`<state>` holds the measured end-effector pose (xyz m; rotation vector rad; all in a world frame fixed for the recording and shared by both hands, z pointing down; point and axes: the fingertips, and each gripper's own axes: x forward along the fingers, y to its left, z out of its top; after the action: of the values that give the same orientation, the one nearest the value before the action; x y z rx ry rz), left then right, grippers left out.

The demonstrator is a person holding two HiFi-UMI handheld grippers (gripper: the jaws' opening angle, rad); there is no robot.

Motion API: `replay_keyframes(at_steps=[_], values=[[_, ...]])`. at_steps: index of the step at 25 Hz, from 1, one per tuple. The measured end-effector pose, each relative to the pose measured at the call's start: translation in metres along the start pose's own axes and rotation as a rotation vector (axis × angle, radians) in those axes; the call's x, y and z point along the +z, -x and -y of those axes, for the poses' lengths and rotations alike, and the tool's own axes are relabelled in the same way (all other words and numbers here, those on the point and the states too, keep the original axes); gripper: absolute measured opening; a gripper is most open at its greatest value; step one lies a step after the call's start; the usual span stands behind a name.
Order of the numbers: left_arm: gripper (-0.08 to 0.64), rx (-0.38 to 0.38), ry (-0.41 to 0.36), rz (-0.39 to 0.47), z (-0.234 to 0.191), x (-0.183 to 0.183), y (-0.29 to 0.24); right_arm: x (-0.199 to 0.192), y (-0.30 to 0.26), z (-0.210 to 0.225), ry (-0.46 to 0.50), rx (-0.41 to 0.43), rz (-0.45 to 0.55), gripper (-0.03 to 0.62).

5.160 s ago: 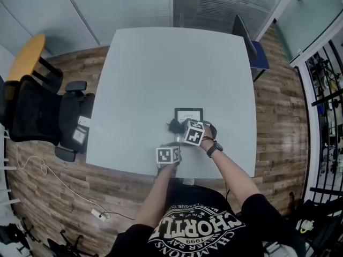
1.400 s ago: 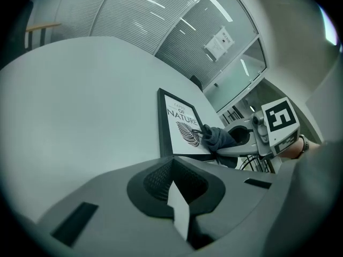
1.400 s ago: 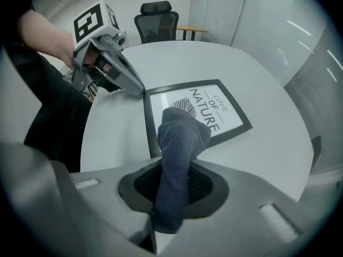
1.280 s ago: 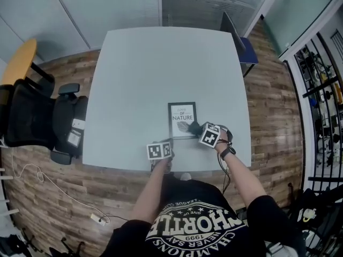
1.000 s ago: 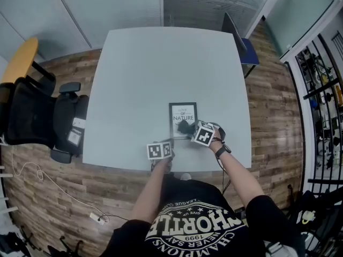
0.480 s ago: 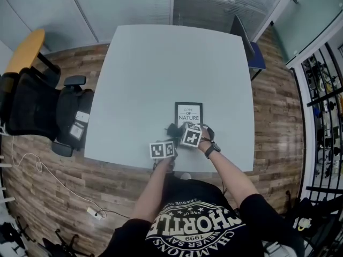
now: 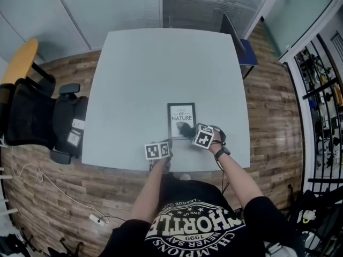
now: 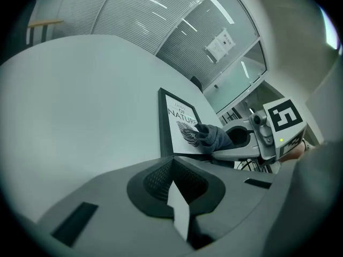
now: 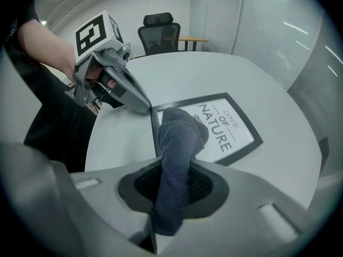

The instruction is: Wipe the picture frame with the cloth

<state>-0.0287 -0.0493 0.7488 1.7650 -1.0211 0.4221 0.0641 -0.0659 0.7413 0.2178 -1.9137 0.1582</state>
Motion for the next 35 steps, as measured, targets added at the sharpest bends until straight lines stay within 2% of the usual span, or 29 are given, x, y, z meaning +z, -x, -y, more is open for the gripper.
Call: replay_keyframes(at_steps=[4, 8, 10, 13, 16, 19, 24, 27, 30, 33, 35], values=[[-0.006, 0.014, -0.003, 0.005, 0.001, 0.000, 0.000, -0.019, 0.008, 0.002, -0.071, -0.040, 0.017, 0.074], [-0.006, 0.034, -0.038, 0.000, 0.003, -0.002, -0.001, -0.025, 0.012, 0.003, -0.129, -0.087, 0.035, 0.075], [-0.006, 0.034, -0.046, 0.016, 0.004, -0.001, 0.002, -0.021, 0.020, 0.004, -0.195, -0.112, 0.097, 0.075], [-0.006, 0.025, -0.085, 0.074, 0.013, 0.012, 0.015, -0.003, 0.048, 0.014, -0.346, -0.171, 0.284, 0.074], [-0.006, 0.013, -0.167, 0.155, 0.033, 0.038, 0.033, 0.020, 0.098, 0.035, -0.425, -0.271, 0.496, 0.074], [-0.006, -0.007, -0.241, 0.259, 0.060, 0.071, 0.055, 0.041, 0.158, 0.049, -0.441, -0.377, 0.677, 0.074], [-0.006, 0.003, -0.397, 0.491, 0.124, 0.139, 0.115, 0.062, 0.256, 0.054, -0.449, -0.521, 0.919, 0.074], [-0.006, 0.024, -0.500, 0.616, 0.166, 0.165, 0.157, 0.067, 0.303, 0.045, -0.438, -0.613, 0.999, 0.072], [-0.006, 0.060, -0.590, 0.710, 0.202, 0.173, 0.191, 0.061, 0.339, 0.035, -0.442, -0.720, 1.028, 0.071], [-0.006, 0.105, -0.659, 0.774, 0.234, 0.168, 0.210, 0.037, 0.362, 0.028, -0.486, -0.802, 1.042, 0.069], [-0.006, 0.124, -0.693, 0.780, 0.241, 0.159, 0.211, 0.025, 0.370, 0.023, -0.515, -0.832, 1.053, 0.068]])
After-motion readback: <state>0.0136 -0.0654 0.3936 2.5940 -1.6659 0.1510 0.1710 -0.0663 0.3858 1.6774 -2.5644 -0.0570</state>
